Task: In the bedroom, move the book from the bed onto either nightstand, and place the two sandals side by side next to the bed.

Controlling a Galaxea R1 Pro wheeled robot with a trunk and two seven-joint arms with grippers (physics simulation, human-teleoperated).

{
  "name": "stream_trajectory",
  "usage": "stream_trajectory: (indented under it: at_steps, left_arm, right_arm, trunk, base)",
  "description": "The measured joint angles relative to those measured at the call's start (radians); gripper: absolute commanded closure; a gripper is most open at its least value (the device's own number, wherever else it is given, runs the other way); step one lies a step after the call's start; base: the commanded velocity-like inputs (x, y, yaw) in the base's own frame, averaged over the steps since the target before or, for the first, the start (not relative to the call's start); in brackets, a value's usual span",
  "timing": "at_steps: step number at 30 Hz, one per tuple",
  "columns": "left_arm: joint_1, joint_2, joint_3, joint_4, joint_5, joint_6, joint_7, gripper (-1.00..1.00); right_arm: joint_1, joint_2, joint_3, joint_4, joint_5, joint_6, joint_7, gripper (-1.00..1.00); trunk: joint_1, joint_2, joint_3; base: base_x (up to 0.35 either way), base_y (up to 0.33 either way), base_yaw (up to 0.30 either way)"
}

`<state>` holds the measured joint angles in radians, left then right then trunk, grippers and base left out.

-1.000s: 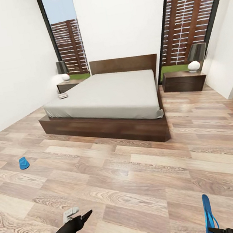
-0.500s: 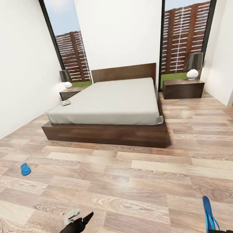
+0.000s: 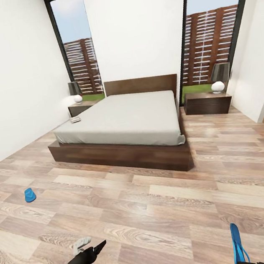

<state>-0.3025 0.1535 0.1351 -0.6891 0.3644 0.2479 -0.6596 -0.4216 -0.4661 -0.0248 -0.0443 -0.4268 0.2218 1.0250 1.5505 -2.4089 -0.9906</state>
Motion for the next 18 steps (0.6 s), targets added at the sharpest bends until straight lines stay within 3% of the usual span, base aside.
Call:
stream_trajectory:
  at_steps: [7, 10, 18]
  left_arm:
    - [0.0, 0.0, 0.0, 0.0, 0.0, 0.0, 0.001, -1.0]
    - [0.0, 0.0, 0.0, 0.0, 0.0, 0.0, 0.001, -1.0]
    - [0.0, 0.0, 0.001, 0.0, 0.0, 0.0, 0.001, -1.0]
  right_arm:
    - [0.0, 0.0, 0.0, 0.0, 0.0, 0.0, -0.001, 1.0]
    - [0.0, 0.0, 0.0, 0.0, 0.0, 0.0, -0.001, 1.0]
    - [0.0, 0.0, 0.002, 0.001, 0.001, 0.0, -0.001, 1.0]
  trunk:
    - [-0.027, 0.049, 0.022]
    - [-0.038, 0.07, 0.031]
    - [-0.038, 0.07, 0.031]
  base:
    - [0.0, 0.0, 0.044]
    - [0.0, 0.0, 0.226]
    - [0.0, 0.0, 0.279]
